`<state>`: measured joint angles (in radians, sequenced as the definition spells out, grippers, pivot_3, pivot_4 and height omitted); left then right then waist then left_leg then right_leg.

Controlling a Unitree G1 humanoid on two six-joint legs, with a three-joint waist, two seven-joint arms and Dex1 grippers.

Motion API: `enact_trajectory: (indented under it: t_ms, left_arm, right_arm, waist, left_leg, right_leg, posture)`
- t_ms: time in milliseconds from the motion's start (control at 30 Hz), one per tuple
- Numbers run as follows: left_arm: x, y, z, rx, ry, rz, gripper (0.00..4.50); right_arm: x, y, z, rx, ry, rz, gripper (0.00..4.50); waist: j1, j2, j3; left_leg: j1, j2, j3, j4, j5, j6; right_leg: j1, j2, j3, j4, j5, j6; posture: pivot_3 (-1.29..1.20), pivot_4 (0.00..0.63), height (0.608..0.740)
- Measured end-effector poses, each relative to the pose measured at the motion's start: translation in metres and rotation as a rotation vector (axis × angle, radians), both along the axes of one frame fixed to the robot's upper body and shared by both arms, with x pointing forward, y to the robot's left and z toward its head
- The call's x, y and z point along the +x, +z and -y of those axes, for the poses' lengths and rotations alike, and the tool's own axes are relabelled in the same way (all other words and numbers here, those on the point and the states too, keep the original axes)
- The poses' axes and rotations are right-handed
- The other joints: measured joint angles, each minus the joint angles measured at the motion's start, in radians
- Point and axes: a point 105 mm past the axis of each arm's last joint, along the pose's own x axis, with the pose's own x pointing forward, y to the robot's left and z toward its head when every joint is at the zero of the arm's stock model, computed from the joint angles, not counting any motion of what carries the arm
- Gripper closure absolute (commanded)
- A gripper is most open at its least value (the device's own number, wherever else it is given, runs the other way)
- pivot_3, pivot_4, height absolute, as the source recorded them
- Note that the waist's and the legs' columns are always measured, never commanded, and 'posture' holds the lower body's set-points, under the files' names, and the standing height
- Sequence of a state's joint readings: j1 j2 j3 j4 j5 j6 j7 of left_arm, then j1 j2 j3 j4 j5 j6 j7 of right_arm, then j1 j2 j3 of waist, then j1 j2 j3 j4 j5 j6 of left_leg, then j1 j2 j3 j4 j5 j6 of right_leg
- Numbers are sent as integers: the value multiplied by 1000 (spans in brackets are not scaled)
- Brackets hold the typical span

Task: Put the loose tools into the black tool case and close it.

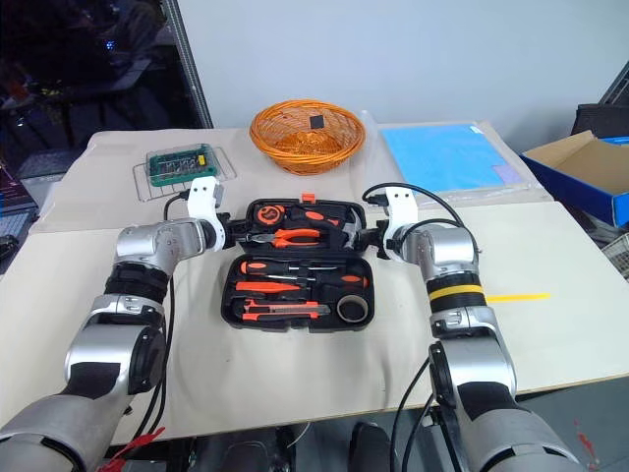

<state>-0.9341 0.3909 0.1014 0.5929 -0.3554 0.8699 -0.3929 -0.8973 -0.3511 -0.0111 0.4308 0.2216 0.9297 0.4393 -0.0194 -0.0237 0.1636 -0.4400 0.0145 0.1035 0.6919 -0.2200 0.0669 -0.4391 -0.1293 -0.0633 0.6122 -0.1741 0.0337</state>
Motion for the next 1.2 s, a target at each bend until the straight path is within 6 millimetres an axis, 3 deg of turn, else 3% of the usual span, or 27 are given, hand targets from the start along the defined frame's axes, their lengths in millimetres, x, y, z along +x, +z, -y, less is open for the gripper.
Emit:
enact_trajectory:
  t_ms: [133, 367, 600, 667, 733, 867, 1000, 1067, 1100, 1167, 1200]
  left_arm:
    - [-20, 1, -4, -31, -17, 6, 4488]
    - [-16, 11, -4, 24, -26, 149, 4488]
    - [-23, 49, -5, 367, -163, 649, 4488]
    - [-31, 53, -2, 462, -215, 771, 4488]
    - [-40, 47, -1, 535, -267, 834, 4488]
    - [-52, 40, -1, 595, -338, 880, 4488]
    - [-65, 30, -1, 586, -414, 846, 4488]
    - [-74, 26, -3, 517, -459, 776, 3776]
    - [-77, 25, -6, 486, -471, 738, 3520]
    - [-95, 7, -17, 383, -557, 524, 2739]
    - [-104, -3, -23, 356, -590, 433, 2383]
  right_arm:
    - [-10, 2, -3, -33, 56, 41, 4500]
    - [2, 9, -7, -136, 106, 225, 4500]
    - [7, 47, 0, -110, 138, 541, 4500]
    - [-2, 48, 6, -117, 145, 586, 4500]
    - [-19, 36, 12, -130, 163, 620, 4500]
    - [-48, 23, 19, -174, 205, 670, 4500]
    - [-71, 12, 25, -223, 255, 666, 4500]
    - [-82, 8, 27, -239, 277, 657, 4500]
    - [-86, 6, 28, -248, 290, 653, 3754]
    - [-101, 2, 33, -294, 333, 632, 3143]
    - [-106, 0, 36, -316, 353, 618, 3059]
  waist:
    - [0, 0, 0]
    - [4, 0, 4]
    - [6, 0, 13]
    - [10, 0, 13]
    - [16, 0, 13]
    - [18, 0, 13]
    - [20, 0, 13]
    - [21, 0, 13]
    - [21, 0, 13]
    - [16, 1, 13]
    - [14, 1, 13]
  left_leg:
    - [-1, 0, 1, -1, 1, -6]
    - [-1, -1, 1, -1, 1, -5]
    - [-6, 0, 4, -3, 4, -9]
    - [-7, 0, 5, -7, 4, -9]
    - [-7, 0, 7, -9, 4, -9]
    - [-8, -1, 10, -10, 3, -8]
    - [1, 0, 9, -9, 1, -4]
    - [3, 1, 8, -8, -3, 2]
    - [4, 1, 8, -8, -2, 1]
    - [7, 2, 7, -8, -1, 0]
    - [8, 2, 8, -8, -1, -1]
  right_leg:
    - [0, 0, 0, 0, 0, 0]
    - [-2, 0, 0, -2, 0, 0]
    - [-9, 0, 1, 0, 1, -2]
    - [-9, 0, 1, -2, 1, -2]
    - [-10, -1, 0, -3, 1, -1]
    - [-12, -1, 0, -4, 0, 0]
    - [-3, -1, -1, -4, -1, 1]
    - [-1, -2, -1, -8, -3, 5]
    - [-1, -2, 0, -8, -5, 7]
    - [0, -2, 0, -5, -6, 7]
    - [0, -2, 1, -3, -6, 6]
  posture:
    - [0, 150, 740]
    - [0, 150, 740]
    - [0, 150, 740]
    - [0, 150, 740]
    - [0, 150, 740]
    - [0, 150, 740]
    - [0, 150, 740]
    - [0, 150, 740]
    - [0, 150, 740]
    - [0, 150, 740]
    - [0, 150, 740]
